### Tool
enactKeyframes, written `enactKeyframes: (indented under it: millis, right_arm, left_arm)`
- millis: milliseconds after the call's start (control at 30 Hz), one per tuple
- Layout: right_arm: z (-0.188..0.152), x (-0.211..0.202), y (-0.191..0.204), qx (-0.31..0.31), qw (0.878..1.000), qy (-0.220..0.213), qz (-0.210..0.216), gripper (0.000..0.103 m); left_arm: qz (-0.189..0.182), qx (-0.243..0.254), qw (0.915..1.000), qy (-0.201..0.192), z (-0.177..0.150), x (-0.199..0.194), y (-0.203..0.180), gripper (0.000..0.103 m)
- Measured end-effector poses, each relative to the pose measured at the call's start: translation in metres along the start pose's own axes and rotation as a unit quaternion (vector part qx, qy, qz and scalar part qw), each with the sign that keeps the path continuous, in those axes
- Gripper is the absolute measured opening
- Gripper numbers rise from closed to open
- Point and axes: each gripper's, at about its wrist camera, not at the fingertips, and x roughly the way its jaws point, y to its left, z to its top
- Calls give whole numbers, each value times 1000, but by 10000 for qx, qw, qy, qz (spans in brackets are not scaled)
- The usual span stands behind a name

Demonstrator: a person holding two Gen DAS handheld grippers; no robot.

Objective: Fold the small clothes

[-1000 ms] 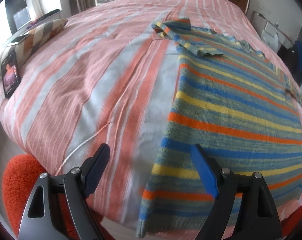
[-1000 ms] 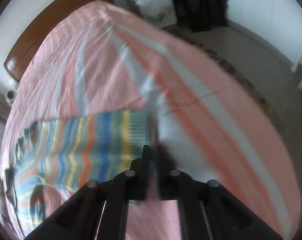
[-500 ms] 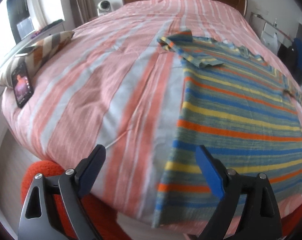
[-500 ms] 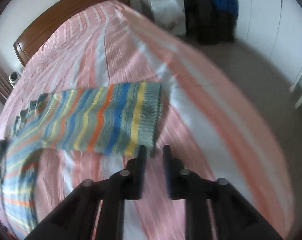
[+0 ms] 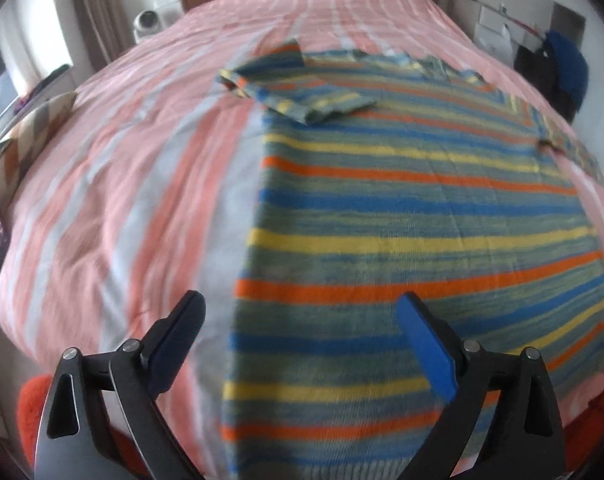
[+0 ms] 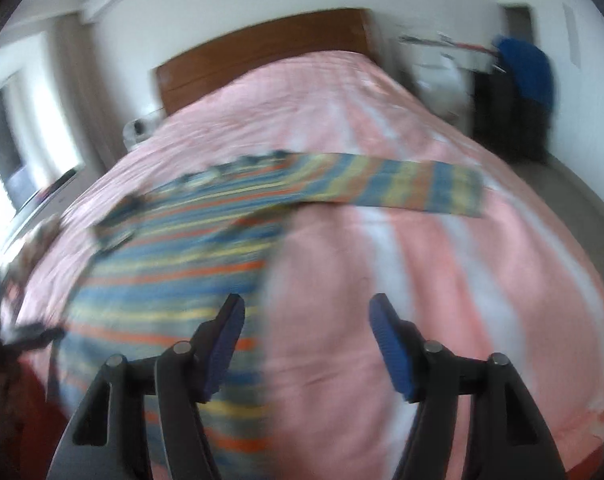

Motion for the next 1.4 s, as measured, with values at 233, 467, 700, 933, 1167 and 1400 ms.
enactKeyframes:
  millis: [233, 467, 700, 933, 1167, 1400]
  right_arm:
    - [-18, 8, 43, -753, 9969, 140, 172, 67]
    - [-21, 9, 42, -702, 9971, 203, 207, 67]
    - [-19, -1, 36, -678, 9976, -94, 120, 72]
    - [-16, -1, 31, -519, 9984, -124, 208, 72]
    - [-20, -2, 22, -493, 9986, -45, 189, 72]
    - [-20, 6, 15, -310, 9991, 1, 273, 72]
  left_arm:
    - [-107, -183, 9998, 61, -7, 14, 1, 103]
    - [-173, -228, 9986, 446, -1, 9, 7, 100]
    - [-855, 708, 9921, -580, 98, -78, 20, 103]
    - [-279, 2720, 9611, 388, 150, 53, -39, 100]
    - [-818, 1068, 9896, 511, 179, 75, 18, 4]
    - [28, -1646, 9853, -449, 205, 22, 188, 3]
